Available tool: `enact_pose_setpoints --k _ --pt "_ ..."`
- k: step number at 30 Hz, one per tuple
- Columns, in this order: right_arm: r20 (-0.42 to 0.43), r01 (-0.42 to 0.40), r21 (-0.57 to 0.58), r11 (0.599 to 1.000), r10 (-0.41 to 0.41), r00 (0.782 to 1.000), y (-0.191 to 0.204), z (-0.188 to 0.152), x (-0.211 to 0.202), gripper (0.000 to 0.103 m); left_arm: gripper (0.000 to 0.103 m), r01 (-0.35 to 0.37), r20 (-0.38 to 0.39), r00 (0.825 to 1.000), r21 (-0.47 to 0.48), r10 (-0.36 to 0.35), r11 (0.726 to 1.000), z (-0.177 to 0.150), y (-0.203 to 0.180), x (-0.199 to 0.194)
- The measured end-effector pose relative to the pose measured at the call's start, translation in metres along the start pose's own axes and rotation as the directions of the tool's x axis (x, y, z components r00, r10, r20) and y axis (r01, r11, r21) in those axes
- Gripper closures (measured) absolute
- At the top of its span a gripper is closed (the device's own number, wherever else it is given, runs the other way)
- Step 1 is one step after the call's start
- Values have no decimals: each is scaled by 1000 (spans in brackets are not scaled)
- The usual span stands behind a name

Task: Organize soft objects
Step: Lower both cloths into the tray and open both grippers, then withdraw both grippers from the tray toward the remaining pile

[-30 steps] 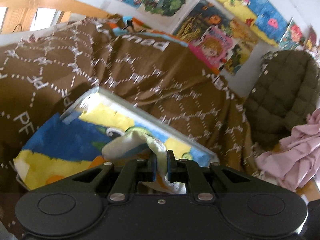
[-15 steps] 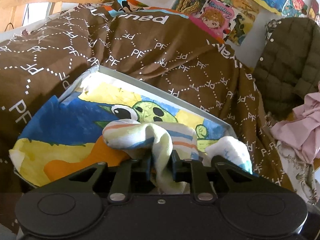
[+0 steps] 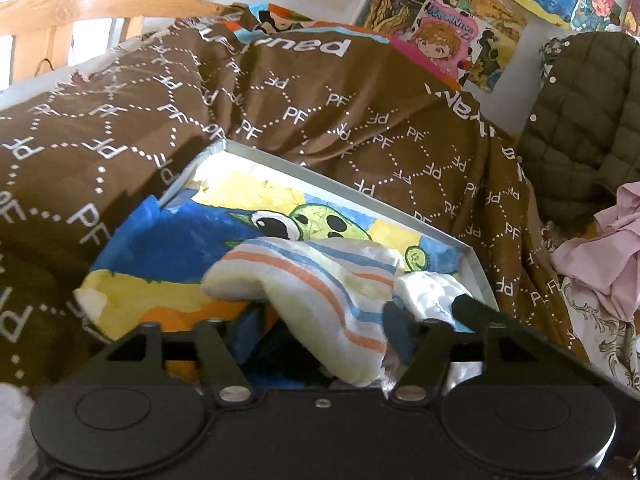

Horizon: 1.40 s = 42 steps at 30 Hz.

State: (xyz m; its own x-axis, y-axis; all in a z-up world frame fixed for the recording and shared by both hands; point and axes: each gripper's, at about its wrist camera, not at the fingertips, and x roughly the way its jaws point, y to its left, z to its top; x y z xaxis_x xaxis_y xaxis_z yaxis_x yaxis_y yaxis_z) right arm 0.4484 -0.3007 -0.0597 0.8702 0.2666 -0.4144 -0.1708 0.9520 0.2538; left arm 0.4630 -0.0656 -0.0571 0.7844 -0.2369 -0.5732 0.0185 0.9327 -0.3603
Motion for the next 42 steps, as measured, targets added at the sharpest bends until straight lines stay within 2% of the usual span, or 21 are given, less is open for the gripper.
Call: enact_pose_setpoints --k 10,17,27,34,42 --pt "86 22 -1 1000 -22 996 6 14 -44 9 14 -41 54 998 1 41 999 0 1 -36" --pt "118 31 2 1000 -31 992 20 27 -88 1 1 -19 160 987 -7 20 1000 5 -8 -84" --pt "165 20 -78 997 -7 986 51 30 -140 0 1 -54 311 950 61 32 997 -10 -20 -160" --pt "179 -9 -120 993 30 983 72 16 -170 0 1 -71 365 931 122 21 990 -26 -17 -205" --pt "211 -28 -152 988 60 976 95 -11 -209 0 1 -94 398 917 185 13 978 -54 -6 -252"
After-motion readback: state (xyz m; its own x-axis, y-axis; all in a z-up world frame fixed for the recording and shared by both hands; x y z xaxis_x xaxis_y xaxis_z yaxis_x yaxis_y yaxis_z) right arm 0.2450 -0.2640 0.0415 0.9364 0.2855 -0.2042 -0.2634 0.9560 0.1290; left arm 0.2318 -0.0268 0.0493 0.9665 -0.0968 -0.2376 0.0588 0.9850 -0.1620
